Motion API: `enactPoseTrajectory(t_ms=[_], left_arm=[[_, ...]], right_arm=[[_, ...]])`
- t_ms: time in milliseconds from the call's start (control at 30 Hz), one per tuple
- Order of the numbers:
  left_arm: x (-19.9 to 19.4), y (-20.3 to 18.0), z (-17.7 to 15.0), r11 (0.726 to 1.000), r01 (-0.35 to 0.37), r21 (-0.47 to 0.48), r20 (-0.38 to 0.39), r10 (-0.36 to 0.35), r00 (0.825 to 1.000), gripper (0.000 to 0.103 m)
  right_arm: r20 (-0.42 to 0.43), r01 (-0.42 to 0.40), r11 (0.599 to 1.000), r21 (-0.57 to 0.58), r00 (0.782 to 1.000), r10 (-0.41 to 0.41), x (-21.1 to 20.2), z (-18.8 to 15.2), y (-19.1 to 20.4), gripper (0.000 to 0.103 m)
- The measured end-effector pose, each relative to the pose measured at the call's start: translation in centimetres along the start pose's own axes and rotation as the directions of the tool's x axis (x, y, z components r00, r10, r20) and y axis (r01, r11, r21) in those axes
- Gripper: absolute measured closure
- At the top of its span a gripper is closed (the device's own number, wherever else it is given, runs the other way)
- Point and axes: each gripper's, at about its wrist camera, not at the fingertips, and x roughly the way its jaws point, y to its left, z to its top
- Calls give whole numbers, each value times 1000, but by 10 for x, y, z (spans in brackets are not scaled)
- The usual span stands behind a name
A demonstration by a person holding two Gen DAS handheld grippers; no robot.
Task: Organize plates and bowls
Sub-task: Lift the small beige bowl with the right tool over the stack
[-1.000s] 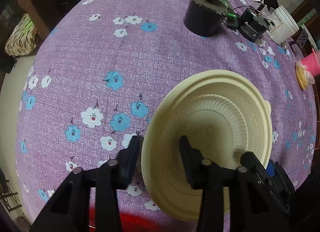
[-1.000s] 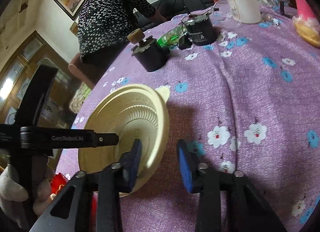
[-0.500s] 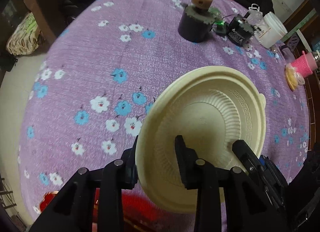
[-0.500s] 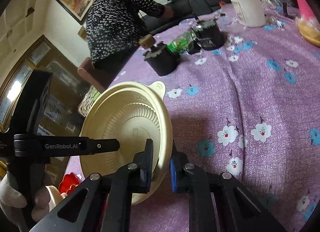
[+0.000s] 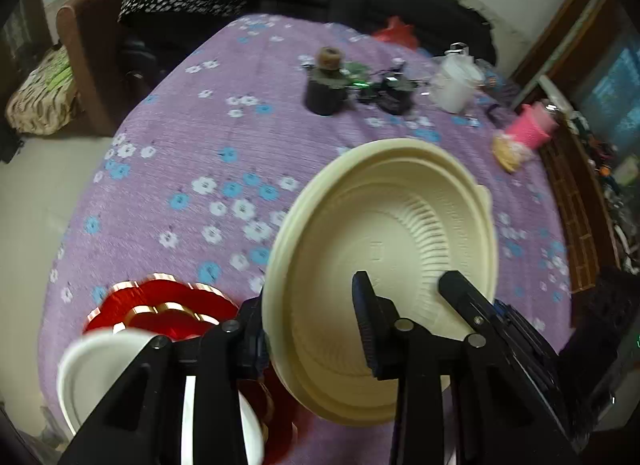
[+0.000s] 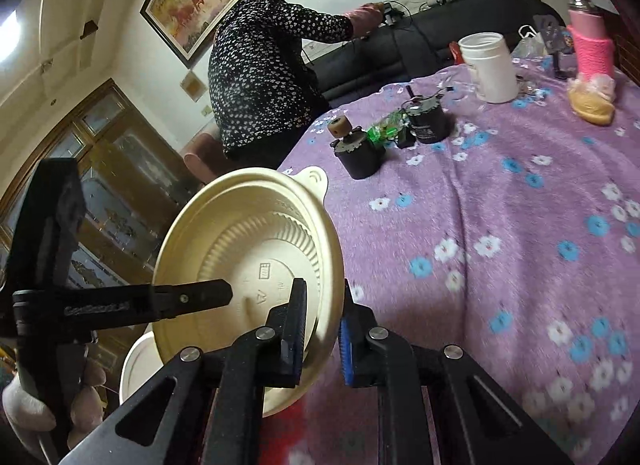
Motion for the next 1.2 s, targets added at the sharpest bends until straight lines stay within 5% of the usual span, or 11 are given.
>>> enactPoseTrajectory(t_ms=[300,533,867,1200], left_arm=[[-34,2,-65,989,146,-37,114,-141,983,66],[-62,26,-106,979,187,-82,200,-167,965,61],[-98,103,-129,970,131,-204,308,-64,949,58],[-90,135,-140,974,14,-226,316,60,947,57]], right_arm=[[46,12,999,-33,999,-11,-58,-29,17,87],[55,3,994,-111,998,3,-78,-48,51,87],[-40,-92,975,-201,996,86,-33,-65,123,87],[-117,-104,968,-229,990,79,14,-78,152,87]])
